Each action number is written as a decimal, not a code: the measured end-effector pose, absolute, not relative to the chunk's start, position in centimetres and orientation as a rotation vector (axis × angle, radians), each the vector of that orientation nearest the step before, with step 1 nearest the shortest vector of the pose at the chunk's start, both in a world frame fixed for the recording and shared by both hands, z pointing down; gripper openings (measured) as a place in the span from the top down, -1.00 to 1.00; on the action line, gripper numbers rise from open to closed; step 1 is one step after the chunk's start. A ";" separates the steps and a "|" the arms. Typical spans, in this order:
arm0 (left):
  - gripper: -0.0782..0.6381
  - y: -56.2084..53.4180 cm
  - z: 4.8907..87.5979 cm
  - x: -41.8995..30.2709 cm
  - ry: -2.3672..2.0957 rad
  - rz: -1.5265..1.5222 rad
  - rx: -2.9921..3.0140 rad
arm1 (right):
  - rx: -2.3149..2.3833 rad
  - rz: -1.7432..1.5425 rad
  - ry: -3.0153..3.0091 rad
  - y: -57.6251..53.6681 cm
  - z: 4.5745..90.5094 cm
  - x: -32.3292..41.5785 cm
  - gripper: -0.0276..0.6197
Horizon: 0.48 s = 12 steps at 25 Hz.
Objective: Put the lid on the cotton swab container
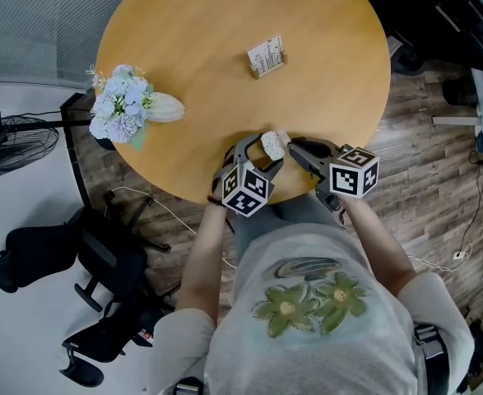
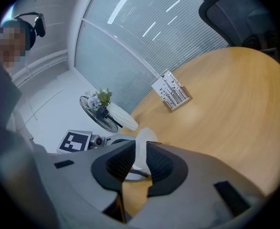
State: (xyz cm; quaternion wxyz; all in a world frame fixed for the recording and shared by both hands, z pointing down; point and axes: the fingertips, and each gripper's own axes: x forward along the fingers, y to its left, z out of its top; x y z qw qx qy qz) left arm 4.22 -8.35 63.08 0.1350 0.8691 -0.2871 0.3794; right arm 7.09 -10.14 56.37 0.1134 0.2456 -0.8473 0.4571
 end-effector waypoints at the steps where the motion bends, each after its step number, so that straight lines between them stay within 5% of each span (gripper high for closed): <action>1: -0.19 -8.3 63.1 4.2 -0.834 1.099 2.517 | 0.717 1.329 -2.484 -10.1 56.4 7.0 0.69; 12: -0.19 -8.4 63.0 4.2 -0.833 1.090 2.529 | 0.709 1.231 -2.466 -9.8 56.2 6.4 0.70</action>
